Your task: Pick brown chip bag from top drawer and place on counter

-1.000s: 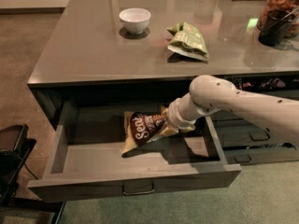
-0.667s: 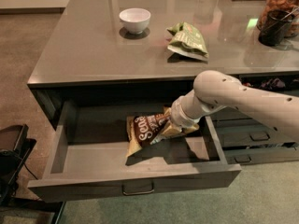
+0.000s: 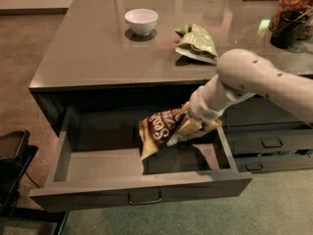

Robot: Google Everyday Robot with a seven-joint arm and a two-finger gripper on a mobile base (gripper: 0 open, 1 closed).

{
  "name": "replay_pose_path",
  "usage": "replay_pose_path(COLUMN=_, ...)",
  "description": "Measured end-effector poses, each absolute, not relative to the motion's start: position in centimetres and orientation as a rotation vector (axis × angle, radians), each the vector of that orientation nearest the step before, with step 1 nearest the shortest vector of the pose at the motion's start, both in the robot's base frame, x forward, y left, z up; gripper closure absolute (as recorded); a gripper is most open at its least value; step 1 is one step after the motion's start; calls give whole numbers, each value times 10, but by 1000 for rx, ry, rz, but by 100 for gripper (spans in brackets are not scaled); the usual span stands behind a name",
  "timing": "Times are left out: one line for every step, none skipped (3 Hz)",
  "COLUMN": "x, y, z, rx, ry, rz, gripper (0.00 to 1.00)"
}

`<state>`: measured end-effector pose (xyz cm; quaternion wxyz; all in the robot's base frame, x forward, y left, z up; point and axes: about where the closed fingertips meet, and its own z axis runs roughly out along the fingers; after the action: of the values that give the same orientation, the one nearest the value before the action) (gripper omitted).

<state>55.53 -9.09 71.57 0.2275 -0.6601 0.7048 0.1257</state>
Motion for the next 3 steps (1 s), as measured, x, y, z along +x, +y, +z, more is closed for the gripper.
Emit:
replay_pose_path(x=549, y=-102, z=779, rx=-1814, ry=1960, rz=272, gripper=100)
replay_pose_path(x=545, y=-100, z=838, rx=-1815, ry=1955, rz=185, gripper=100)
replay_pose_path(x=548, y=-89, z=895, rx=-1832, ry=1903, rz=102, gripper=100)
